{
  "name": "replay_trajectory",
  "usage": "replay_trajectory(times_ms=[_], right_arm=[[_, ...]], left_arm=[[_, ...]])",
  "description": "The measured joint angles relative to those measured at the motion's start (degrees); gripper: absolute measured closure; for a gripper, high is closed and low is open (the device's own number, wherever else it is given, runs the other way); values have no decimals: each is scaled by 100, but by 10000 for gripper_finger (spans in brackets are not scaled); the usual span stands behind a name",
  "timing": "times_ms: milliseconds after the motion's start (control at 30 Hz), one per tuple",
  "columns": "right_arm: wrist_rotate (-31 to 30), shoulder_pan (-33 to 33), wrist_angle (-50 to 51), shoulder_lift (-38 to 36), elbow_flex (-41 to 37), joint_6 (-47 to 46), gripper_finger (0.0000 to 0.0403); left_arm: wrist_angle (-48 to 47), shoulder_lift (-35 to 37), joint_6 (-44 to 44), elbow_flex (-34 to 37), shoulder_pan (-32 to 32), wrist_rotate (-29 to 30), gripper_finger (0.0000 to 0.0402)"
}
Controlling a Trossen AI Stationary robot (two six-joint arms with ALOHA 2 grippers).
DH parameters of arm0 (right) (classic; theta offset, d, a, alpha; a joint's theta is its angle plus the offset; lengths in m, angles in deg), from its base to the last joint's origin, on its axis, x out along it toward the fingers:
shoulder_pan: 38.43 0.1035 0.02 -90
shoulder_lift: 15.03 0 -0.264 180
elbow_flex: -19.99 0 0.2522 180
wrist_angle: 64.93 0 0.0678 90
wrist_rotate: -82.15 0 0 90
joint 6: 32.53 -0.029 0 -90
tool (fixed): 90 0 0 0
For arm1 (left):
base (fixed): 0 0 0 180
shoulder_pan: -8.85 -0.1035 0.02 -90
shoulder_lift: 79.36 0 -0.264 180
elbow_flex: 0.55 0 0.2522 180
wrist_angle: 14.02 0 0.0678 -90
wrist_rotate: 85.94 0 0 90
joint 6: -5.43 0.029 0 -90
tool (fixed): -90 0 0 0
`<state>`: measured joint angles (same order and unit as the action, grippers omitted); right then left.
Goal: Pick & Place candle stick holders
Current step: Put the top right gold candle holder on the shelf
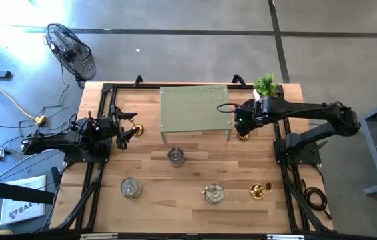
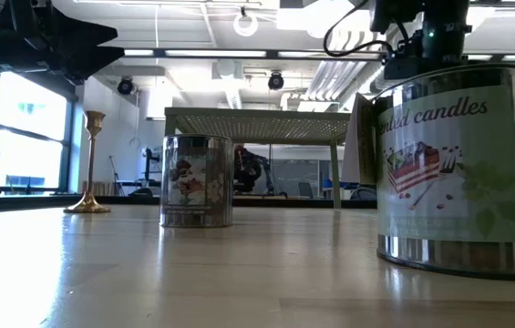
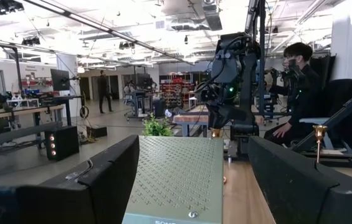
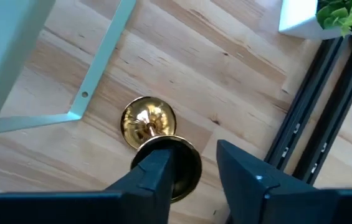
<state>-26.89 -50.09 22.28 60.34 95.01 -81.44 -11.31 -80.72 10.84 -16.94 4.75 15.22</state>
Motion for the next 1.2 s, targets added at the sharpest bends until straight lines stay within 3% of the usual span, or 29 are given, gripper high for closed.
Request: replay_trajectory(times_ms=[233,667,933,1200], right_arm=[[-35,6,23,5,-5,288,385],[-527,234,123,-165,90,443,394],[-906,583,1089,-261,839,21,401],[-1052,986,1091,-272,1876,130,401]], left_arm=[[0,0,4,0,0,1,105],[0,-1,11,0,-1,1,105],[2,-1,11,0,-1,1,105],[2,-1,9,0,0,3,105]])
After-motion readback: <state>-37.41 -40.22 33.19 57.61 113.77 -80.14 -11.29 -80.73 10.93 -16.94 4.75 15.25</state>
